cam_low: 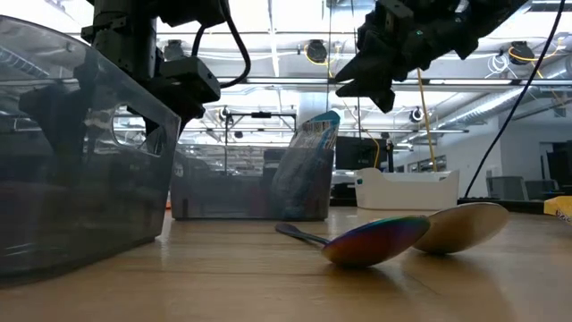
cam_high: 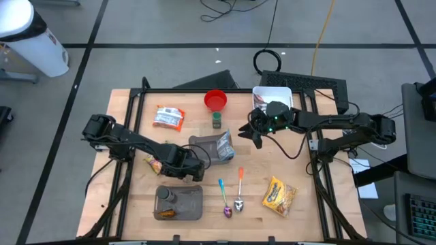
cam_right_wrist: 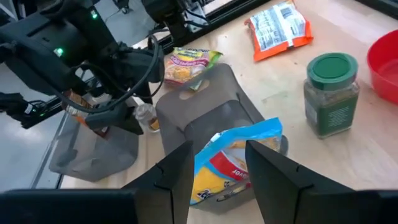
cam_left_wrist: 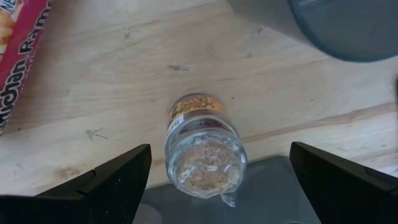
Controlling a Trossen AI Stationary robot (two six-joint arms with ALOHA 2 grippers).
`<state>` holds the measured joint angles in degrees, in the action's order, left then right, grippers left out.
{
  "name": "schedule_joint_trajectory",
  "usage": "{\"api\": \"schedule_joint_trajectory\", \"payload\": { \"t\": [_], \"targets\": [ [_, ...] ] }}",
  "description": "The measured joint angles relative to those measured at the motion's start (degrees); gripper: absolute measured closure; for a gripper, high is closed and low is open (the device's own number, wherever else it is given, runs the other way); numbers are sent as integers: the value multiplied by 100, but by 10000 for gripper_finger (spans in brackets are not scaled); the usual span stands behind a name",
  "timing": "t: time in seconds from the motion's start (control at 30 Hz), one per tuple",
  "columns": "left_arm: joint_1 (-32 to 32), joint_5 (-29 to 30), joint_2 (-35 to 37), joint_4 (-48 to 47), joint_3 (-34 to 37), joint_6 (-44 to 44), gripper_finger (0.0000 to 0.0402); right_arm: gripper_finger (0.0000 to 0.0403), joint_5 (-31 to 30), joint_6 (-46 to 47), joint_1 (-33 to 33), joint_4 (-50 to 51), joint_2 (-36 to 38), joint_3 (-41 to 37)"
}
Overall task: Pick & Place Food Item
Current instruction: Put the brown seasoning bottle into the bottom black bin
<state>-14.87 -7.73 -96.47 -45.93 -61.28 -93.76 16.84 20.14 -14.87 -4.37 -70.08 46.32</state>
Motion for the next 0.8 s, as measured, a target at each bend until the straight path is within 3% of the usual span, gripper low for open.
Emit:
{"api": "schedule_joint_trajectory", "payload": {
  "t": [0.53,0.63,0.8],
  "targets": [
    [22,22,0,-106,0,-70,11,270,-17,-151,-13,-175,138,-6],
    [22,22,0,-111,0,-79,31,270,-17,-151,-13,-143,136,-6],
    [22,17,0,-99,-1,-70,98,271,-17,-139,-13,-144,136,-6]
  ]
}}
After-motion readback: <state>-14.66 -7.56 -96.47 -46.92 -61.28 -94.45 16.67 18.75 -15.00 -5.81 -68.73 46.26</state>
